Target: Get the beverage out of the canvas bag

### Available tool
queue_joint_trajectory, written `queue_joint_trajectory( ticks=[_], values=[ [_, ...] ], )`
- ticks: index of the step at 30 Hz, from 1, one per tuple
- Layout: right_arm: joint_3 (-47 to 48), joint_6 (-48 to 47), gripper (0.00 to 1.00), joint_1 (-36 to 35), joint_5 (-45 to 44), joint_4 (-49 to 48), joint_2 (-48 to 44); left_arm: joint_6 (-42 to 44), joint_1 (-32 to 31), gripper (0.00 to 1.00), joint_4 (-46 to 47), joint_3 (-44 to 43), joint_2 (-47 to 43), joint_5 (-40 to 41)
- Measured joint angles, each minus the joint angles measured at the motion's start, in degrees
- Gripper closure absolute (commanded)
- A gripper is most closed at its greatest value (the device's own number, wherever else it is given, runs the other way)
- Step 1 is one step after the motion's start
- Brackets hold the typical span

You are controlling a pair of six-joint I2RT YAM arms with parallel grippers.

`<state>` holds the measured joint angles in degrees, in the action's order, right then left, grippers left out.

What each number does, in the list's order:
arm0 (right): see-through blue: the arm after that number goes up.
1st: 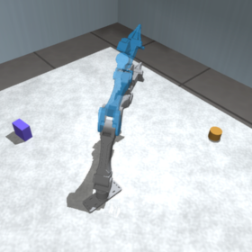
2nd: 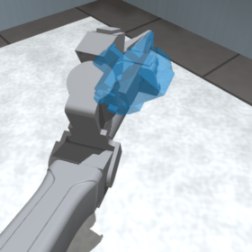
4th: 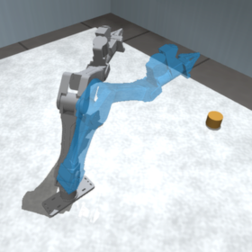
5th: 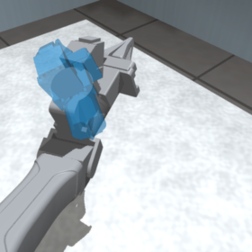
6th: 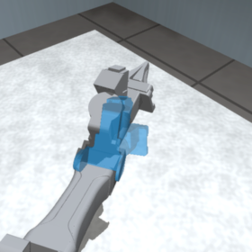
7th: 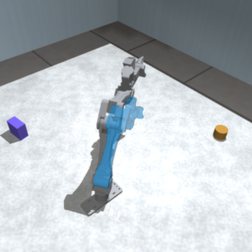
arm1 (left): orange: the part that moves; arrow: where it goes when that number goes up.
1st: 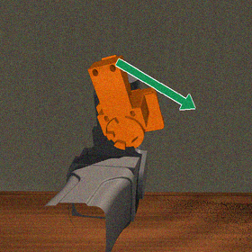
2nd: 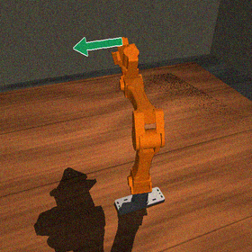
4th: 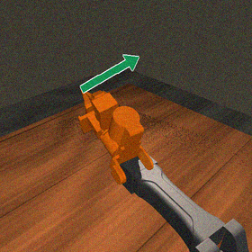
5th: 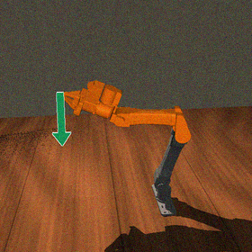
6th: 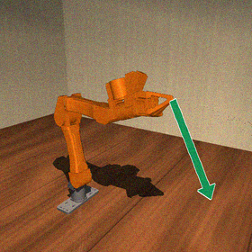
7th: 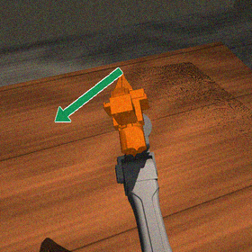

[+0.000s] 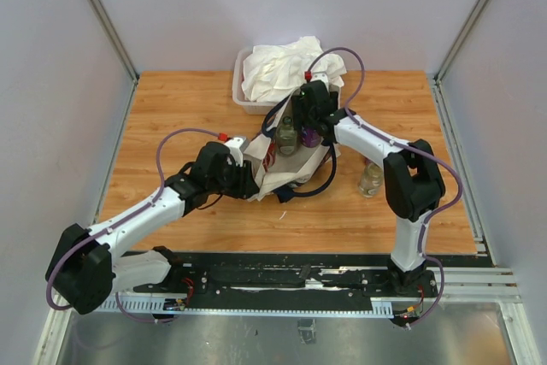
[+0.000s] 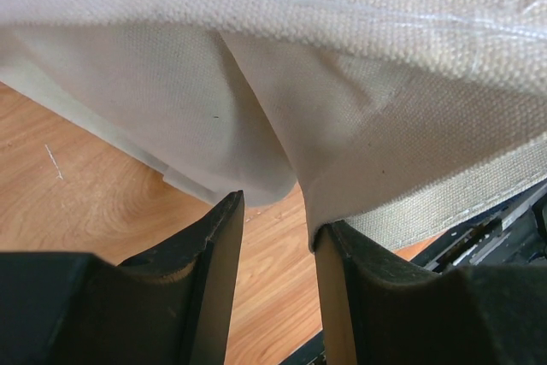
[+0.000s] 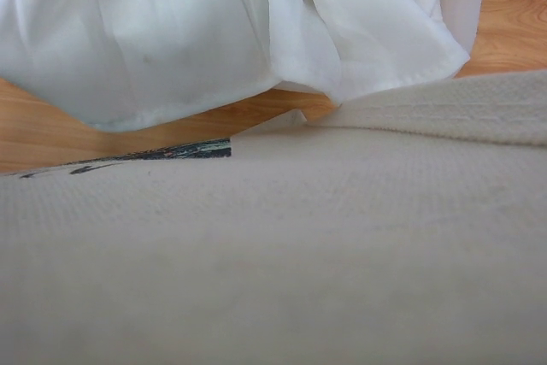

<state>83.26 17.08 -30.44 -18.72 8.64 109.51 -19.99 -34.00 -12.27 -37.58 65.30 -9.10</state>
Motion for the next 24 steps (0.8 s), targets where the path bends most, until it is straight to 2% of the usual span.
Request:
queue_joint_trajectory(
  ticks=[13,16,22,24],
  values=[
    [1.9,2.2,0.16,0.1,0.1,1.9,2.5,0.0,0.0,0.58,0.9,0.0,1.0,0.2],
    [1.5,2.6,0.2,0.1,-0.2,2.1,2.5,0.0,0.0,0.58,1.0,0.0,1.1,0.2],
    [0.9,3.8,0.5,0.2,-0.5,1.5,2.6,0.2,0.0,0.58,1.0,0.0,1.5,0.0],
    [0.9,3.8,0.65,0.2,-0.9,1.4,2.6,0.2,0.0,0.58,1.0,0.0,1.6,0.0]
  ],
)
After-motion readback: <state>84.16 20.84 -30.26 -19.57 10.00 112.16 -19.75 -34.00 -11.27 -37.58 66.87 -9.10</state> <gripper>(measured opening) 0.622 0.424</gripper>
